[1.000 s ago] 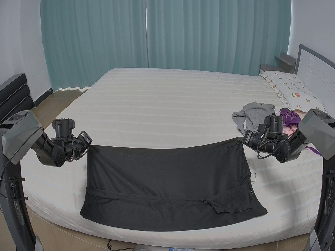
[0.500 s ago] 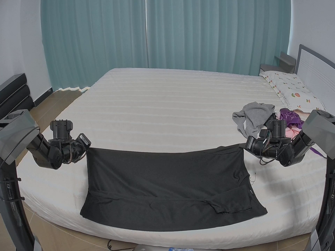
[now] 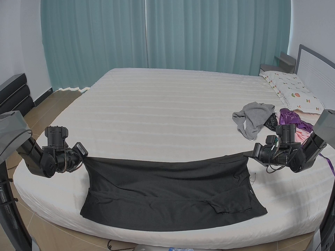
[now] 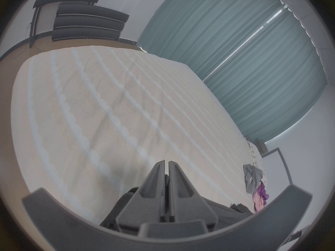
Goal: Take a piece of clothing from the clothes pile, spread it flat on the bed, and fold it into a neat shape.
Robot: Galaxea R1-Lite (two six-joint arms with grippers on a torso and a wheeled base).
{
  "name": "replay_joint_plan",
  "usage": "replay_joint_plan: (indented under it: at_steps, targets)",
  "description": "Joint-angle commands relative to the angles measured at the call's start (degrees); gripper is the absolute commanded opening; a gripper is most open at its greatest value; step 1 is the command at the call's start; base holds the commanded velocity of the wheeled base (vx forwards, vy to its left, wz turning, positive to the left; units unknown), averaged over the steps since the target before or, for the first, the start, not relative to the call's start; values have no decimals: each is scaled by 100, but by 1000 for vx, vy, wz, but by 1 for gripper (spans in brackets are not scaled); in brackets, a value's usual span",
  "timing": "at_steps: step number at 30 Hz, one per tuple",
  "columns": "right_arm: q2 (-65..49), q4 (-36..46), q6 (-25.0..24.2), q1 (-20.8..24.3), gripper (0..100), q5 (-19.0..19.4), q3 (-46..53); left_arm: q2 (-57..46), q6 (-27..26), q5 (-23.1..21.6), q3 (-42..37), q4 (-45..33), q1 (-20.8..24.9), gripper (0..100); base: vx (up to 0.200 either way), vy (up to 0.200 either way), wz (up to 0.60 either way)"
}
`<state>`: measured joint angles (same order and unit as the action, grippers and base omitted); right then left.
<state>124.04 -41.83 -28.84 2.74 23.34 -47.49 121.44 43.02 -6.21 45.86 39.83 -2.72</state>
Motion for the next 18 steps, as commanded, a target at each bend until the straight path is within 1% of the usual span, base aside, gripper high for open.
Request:
replay_joint_plan:
  at_steps: [1, 2, 4, 7, 12, 16, 18]
  targets:
    - [-301, -10, 151, -116, 0, 118, 478, -349, -215, 5, -455, 16, 70, 0, 0, 0, 0]
    - [-301, -10, 151, -116, 0, 118, 478, -349, -215, 5, -455, 16, 70, 0, 0, 0, 0]
    - [-275, -10, 379, -178, 0, 135, 750, -376, -250, 5, -675, 25, 105, 0, 0, 0, 0]
    - [-205, -10, 546, -195, 0, 197, 1005, -341, -250, -4, -903, 25, 122, 0, 0, 0, 0]
    - [33, -10, 722, -195, 0, 214, 1225, -261, -250, -47, -1158, 25, 202, 0, 0, 0, 0]
    - [138, -10, 880, -195, 0, 223, 1322, -244, -250, -162, -1352, 34, 237, 0, 0, 0, 0]
    - [156, -1, 977, -230, 0, 249, 1374, -244, -250, -320, -1528, 87, 245, 0, 0, 0, 0]
